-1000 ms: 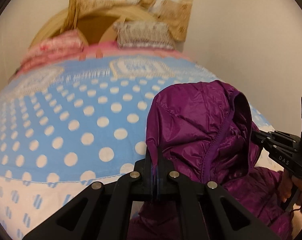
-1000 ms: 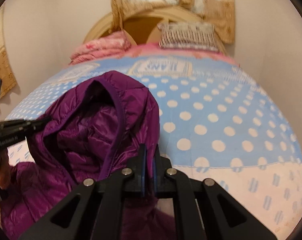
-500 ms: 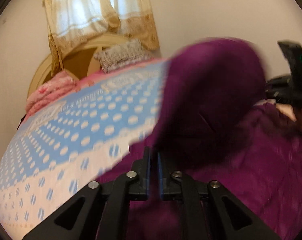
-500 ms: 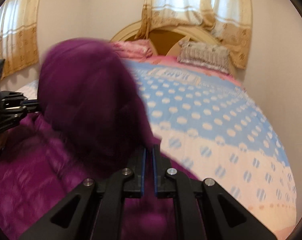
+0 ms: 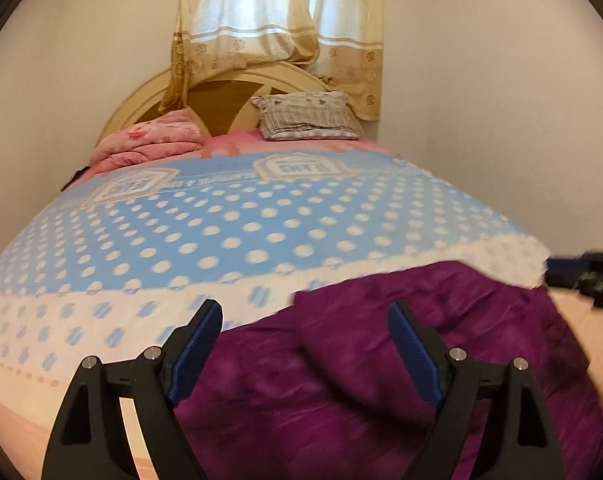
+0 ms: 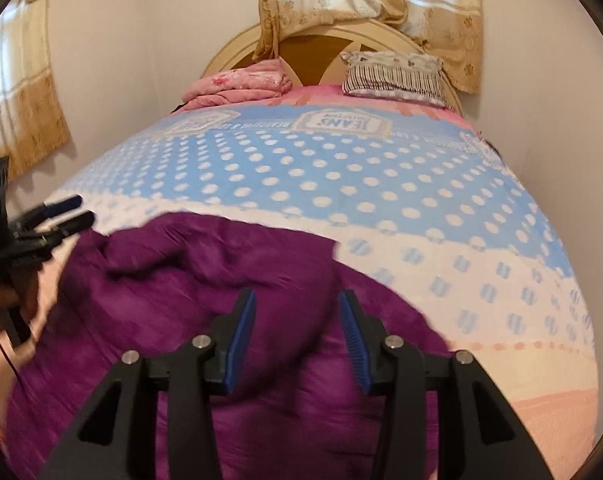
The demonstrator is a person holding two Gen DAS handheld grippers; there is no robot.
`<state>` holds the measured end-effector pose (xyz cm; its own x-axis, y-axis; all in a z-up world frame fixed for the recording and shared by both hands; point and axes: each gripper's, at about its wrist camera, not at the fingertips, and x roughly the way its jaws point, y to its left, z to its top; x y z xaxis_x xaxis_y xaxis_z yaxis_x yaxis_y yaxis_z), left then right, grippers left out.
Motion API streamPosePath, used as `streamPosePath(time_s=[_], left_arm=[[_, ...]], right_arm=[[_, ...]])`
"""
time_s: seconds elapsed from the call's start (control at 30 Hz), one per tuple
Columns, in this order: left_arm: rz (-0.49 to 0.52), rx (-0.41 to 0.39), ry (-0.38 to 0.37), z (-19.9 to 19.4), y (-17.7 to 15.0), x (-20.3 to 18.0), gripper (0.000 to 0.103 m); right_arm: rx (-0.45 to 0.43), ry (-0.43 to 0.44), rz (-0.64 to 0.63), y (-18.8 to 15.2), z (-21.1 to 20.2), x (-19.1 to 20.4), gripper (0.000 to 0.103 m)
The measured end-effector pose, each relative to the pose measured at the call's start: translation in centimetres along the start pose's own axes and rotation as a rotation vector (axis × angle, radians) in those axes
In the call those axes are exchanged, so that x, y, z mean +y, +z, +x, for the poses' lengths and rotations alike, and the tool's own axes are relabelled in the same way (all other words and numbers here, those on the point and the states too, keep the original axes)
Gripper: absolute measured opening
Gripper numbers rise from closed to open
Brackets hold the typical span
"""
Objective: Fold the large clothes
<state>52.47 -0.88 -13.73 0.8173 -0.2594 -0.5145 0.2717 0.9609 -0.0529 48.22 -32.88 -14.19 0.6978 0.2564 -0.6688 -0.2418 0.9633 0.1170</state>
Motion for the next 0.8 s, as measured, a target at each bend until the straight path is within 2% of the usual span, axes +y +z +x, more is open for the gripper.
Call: streamPosePath(time_s=[0.13,0.2,0.27,0.33,0.5,0.8], left_arm=[[0.039,0.106,-0.025,2.6,-1.3,-3.5,0.085],[0.098,0.155,-0.011,3.5,-3.2,-4.9,0.085],[0.142,0.177,0.014,4.0,-4.9,-5.5,0.085],[0.143,0.202,0.012,4.6,-6.1,-5.2,0.085],[0.033,0.274,-0.045,6.2,-6.9,-3.5,0.086],[0.030,0.315,-0.019,7.1,-7.4,-3.8,0.091]], right_arm=[[0.088,0.005,0.053,-1.5,3.6,1.6,0.047],[0.148,0.006,0.071,-3.5,5.1,2.0,0.046],[0.172,0.016,0.064,-5.6,5.8,2.3,0.045],[0.165,0.001,0.033,-6.8,5.8,2.8,0.045],[0.128,-0.010,0.035,-7.7,6.0,2.6,0.045],[0.088,-0.031,0.029,-7.8,6.1,3.0,0.045]])
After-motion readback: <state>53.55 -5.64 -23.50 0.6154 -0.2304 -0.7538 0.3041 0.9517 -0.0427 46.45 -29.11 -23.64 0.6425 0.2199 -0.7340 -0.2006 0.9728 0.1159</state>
